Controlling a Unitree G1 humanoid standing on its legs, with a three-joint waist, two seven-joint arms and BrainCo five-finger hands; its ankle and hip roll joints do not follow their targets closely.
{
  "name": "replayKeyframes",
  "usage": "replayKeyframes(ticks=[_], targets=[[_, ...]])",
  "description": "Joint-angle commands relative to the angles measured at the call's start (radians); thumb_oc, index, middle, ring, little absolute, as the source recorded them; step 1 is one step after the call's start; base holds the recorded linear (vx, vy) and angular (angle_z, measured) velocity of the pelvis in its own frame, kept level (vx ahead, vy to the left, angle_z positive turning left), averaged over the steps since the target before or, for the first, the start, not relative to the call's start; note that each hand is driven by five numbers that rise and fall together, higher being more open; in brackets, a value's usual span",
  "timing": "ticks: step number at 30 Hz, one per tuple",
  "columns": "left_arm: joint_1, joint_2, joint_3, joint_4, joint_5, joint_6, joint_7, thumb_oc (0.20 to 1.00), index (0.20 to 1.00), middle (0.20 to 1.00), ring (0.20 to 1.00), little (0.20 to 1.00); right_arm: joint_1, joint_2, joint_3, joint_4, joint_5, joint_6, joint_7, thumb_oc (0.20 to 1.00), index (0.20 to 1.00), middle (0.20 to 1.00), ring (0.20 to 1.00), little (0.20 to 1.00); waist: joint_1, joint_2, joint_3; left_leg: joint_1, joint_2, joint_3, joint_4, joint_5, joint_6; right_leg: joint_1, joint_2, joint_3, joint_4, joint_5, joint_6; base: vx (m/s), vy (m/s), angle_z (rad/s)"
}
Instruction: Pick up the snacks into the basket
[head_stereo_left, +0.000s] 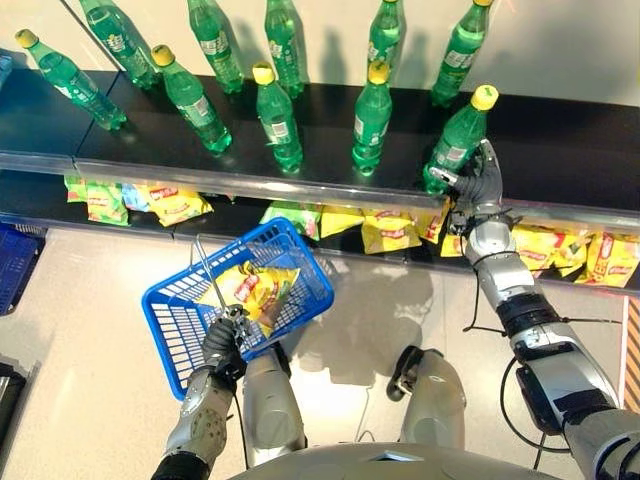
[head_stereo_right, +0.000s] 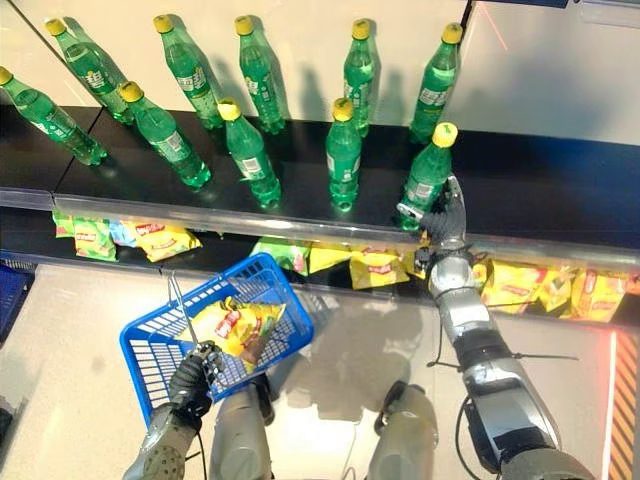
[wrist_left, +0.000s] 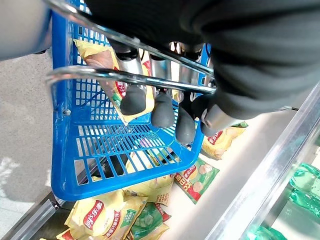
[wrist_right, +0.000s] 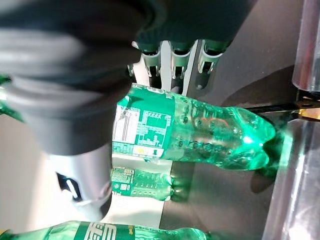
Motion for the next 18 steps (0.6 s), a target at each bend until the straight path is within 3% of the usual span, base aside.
replayKeyframes(ticks=[1,17,18], targets=[[0.025,0.044,-0.056,-0.163,-0.026,-0.05,-0.022,0.2,0.2,0.2,0.2,0.2,-0.1,-0.037,0.003,0.044,0.008,-0.027,-0.019,1.0,1.0,1.0,1.0,1.0,0.041,0.004,-0.012,-0.014,-0.006,-0.003,0.061,-0.029,0.05,0.059,0.007,0.002,-0.073,0.094,0.071,0.0,0.0,0.0],[0.035,0.063,-0.059,-0.159,-0.039,-0.055,-0.027,0.2,0.2,0.2,0.2,0.2,-0.321,-0.066,0.056,0.347,0.025,-0.004,-0.024,1.0,1.0,1.0,1.0,1.0,0.075,0.019,-0.009,-0.013,-0.016,-0.024,0.059,-0.025,0.05,0.074,0.007,-0.003,-0.059,0.089,0.073,0.0,-0.001,0.01],[0.035,0.064,-0.06,-0.159,-0.041,-0.055,-0.027,0.2,0.2,0.2,0.2,0.2,-0.336,-0.07,0.06,0.367,0.027,-0.002,-0.023,0.598,0.598,0.598,0.598,0.598,0.078,0.019,-0.01,-0.013,-0.017,-0.026,0.059,-0.025,0.05,0.074,0.007,-0.005,-0.059,0.087,0.073,0.01,-0.001,0.14]])
